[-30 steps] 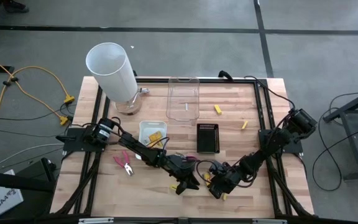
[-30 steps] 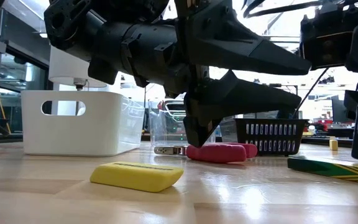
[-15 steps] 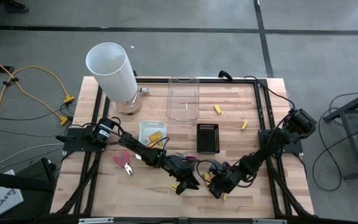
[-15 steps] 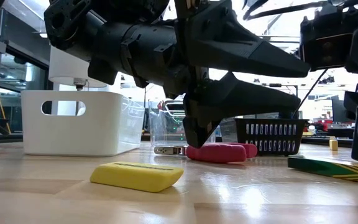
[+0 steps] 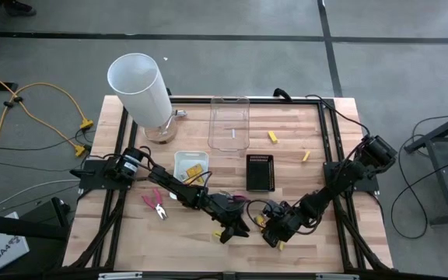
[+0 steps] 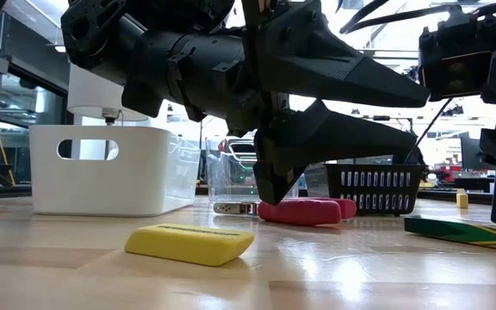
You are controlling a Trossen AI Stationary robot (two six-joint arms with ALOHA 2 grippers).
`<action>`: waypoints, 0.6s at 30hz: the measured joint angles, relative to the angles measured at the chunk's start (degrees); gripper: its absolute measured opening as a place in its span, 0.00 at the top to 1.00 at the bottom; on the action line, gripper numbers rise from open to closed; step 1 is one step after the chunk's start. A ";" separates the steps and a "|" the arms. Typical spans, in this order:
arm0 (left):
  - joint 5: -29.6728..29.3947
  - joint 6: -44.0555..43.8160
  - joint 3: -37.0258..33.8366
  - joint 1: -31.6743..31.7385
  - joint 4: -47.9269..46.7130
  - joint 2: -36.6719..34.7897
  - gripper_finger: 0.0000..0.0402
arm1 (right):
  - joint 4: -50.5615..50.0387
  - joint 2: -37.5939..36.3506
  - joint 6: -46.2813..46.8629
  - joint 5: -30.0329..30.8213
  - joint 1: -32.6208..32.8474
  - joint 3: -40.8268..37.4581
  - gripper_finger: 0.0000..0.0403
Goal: Pick & Place School Supplies
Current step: Put the box of crayon into the white bin
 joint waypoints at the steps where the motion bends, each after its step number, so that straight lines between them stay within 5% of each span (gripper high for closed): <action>1: 0.00 0.01 0.00 0.02 0.02 0.00 0.70 | 0.05 0.00 0.00 0.02 0.00 0.00 0.58; 18: 0.00 0.02 0.00 -0.07 0.02 0.00 0.70 | 2.20 -3.16 -1.97 1.97 0.00 -0.17 0.58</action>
